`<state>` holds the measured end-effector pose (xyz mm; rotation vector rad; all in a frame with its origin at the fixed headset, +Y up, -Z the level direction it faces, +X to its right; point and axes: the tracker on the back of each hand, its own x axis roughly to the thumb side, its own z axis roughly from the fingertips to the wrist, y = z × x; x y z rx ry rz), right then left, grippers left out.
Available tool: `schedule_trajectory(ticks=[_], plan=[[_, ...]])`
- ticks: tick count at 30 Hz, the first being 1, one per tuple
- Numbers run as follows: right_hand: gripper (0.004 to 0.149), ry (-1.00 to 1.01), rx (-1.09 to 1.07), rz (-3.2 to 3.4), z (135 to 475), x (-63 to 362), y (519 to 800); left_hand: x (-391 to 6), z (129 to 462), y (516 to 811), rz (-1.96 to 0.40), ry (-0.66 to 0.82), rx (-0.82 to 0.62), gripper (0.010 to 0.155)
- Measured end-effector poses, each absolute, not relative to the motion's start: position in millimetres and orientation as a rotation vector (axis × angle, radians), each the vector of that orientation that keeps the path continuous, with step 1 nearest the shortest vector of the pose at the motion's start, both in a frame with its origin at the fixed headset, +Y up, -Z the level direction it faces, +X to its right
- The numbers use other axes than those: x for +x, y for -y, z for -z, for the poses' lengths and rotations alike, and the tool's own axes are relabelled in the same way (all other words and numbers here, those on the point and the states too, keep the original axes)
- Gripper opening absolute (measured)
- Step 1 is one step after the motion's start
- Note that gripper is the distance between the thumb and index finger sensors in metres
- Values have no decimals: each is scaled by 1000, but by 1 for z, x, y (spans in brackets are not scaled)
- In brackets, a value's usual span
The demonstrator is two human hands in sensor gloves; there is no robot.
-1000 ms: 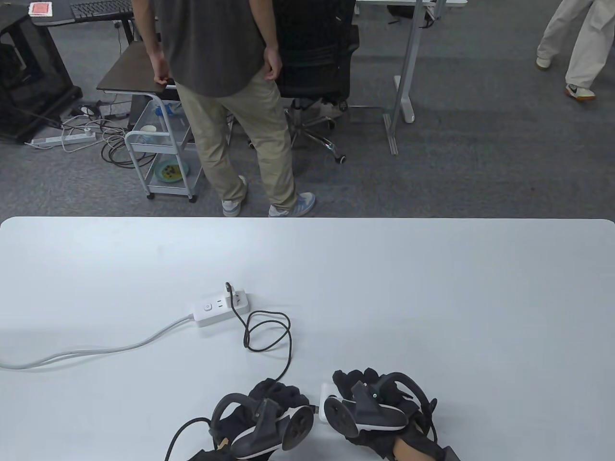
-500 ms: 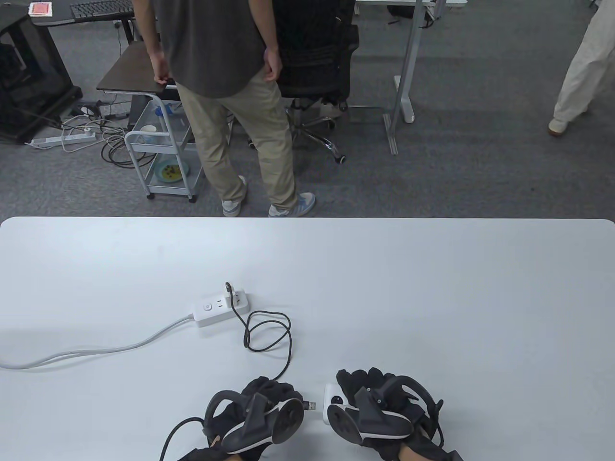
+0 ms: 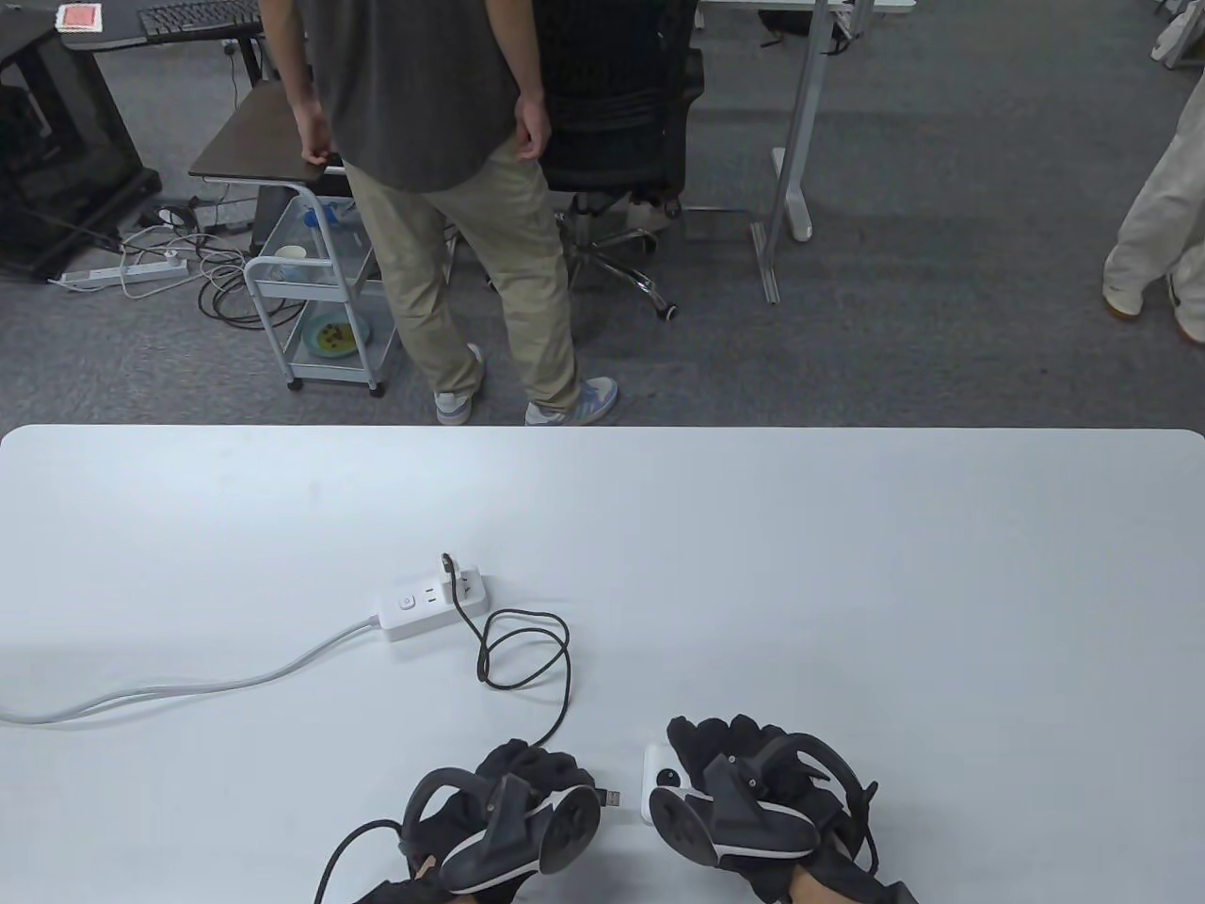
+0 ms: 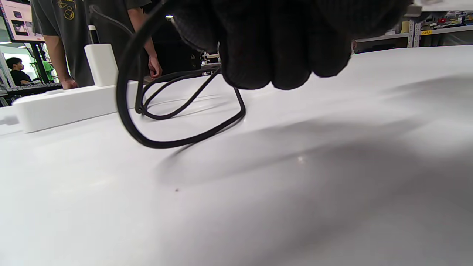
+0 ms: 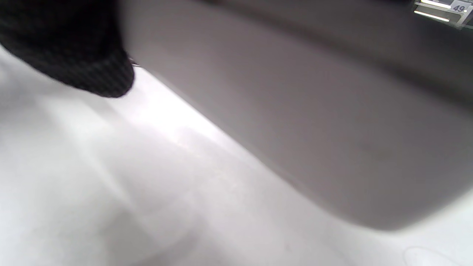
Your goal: Unplug the charger and disconnect the battery pack
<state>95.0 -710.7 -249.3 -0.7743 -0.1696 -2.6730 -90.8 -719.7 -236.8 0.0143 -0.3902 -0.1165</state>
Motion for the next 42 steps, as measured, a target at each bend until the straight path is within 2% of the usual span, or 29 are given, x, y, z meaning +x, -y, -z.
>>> schedule_trajectory(ticks=[6,15,25,29,33,37,42], plan=[[110,190,-736,2684,252,102,711,-96,241,720,106,379,6,43],[109,354,-601,2609,285,105,717,-101,243,720,101,353,6,43],[109,383,-420,2622,339,138,672,-102,246,723,100,346,-13,43],[108,428,-294,2668,369,164,666,-107,249,723,104,332,-4,43],[106,494,-201,2738,396,193,672,-113,250,721,77,318,1,43],[104,562,-90,2781,426,224,689,-117,253,723,72,301,-3,42],[99,657,-39,2785,446,244,715,-117,254,724,93,279,-3,42]])
